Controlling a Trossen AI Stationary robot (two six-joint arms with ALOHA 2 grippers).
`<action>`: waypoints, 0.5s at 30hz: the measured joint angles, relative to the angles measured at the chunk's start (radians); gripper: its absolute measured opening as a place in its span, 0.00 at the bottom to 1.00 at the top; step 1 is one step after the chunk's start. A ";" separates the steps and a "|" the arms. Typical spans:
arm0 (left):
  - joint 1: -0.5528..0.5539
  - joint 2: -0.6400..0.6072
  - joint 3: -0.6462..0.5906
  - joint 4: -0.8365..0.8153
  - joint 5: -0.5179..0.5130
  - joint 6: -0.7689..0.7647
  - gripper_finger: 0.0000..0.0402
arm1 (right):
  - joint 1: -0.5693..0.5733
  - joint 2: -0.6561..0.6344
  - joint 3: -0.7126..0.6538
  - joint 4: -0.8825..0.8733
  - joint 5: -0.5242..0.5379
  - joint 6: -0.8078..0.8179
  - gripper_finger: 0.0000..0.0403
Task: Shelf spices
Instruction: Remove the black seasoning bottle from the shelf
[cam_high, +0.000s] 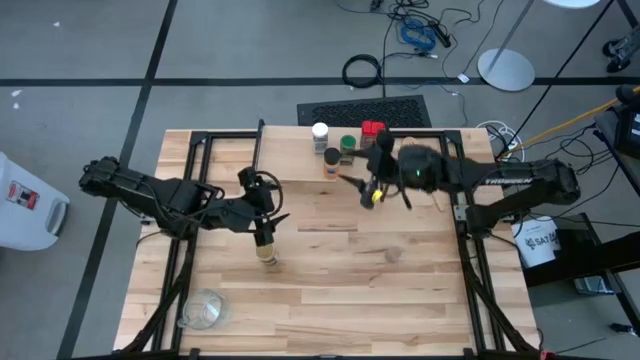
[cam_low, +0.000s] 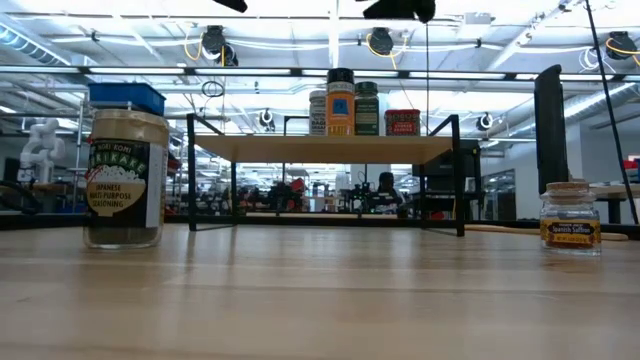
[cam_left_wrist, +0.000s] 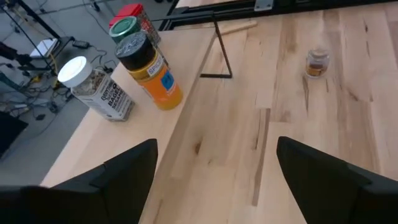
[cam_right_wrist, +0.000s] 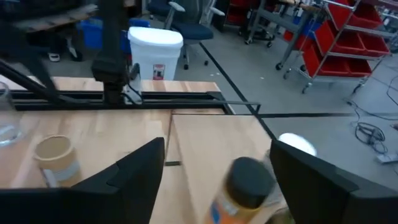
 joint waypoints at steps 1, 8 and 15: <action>0.000 0.000 0.000 0.000 0.000 0.001 0.84 | -0.024 0.006 0.004 0.001 -0.023 -0.015 0.72; 0.000 0.000 0.000 -0.044 -0.026 0.025 0.84 | -0.126 0.085 0.029 0.007 -0.130 -0.052 0.82; 0.000 -0.003 -0.001 -0.118 -0.098 -0.004 0.84 | -0.136 0.187 0.067 0.006 -0.154 -0.067 0.83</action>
